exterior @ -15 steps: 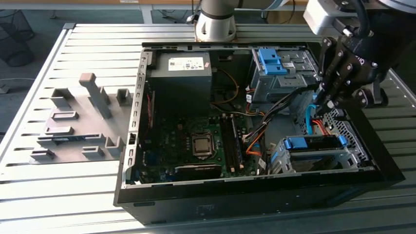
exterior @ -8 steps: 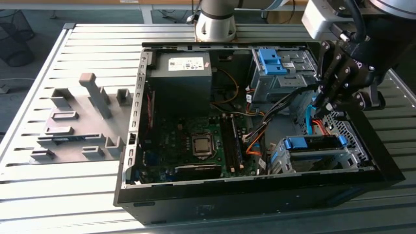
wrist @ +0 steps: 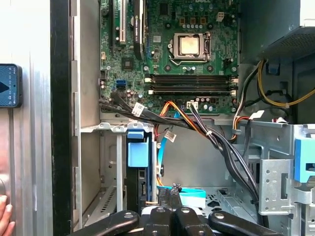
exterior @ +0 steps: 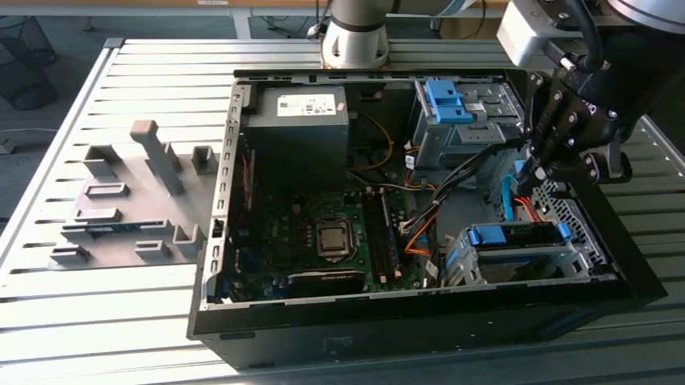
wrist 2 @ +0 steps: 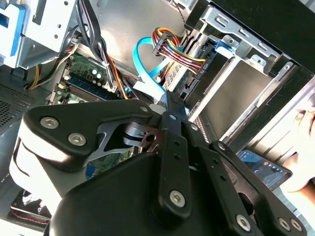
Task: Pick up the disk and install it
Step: 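Insert the second disk wire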
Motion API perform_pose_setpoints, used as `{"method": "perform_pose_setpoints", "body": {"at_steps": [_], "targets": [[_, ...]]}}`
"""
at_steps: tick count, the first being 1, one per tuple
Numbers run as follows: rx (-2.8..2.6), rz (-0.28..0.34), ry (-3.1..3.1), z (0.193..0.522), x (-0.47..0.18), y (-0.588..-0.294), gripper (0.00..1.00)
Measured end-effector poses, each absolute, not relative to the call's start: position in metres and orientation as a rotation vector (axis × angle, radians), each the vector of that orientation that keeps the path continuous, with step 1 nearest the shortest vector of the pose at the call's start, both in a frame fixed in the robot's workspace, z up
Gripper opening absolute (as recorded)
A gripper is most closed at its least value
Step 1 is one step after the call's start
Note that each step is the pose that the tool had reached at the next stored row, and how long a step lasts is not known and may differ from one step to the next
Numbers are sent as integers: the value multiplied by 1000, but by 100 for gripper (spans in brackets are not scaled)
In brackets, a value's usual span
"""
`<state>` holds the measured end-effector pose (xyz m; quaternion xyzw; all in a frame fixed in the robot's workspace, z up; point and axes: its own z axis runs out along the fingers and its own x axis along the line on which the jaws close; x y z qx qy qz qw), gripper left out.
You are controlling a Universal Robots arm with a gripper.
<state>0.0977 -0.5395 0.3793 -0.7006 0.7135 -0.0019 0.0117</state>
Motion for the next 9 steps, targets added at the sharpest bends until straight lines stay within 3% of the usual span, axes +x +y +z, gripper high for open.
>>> {"method": "perform_pose_setpoints", "body": {"at_steps": [6,7,9], "targets": [[-2191,-19,2230,379,98,-539,11],[-2193,-24,2233,379,98,-540,18],[-2201,-43,2240,379,98,-540,18]]}}
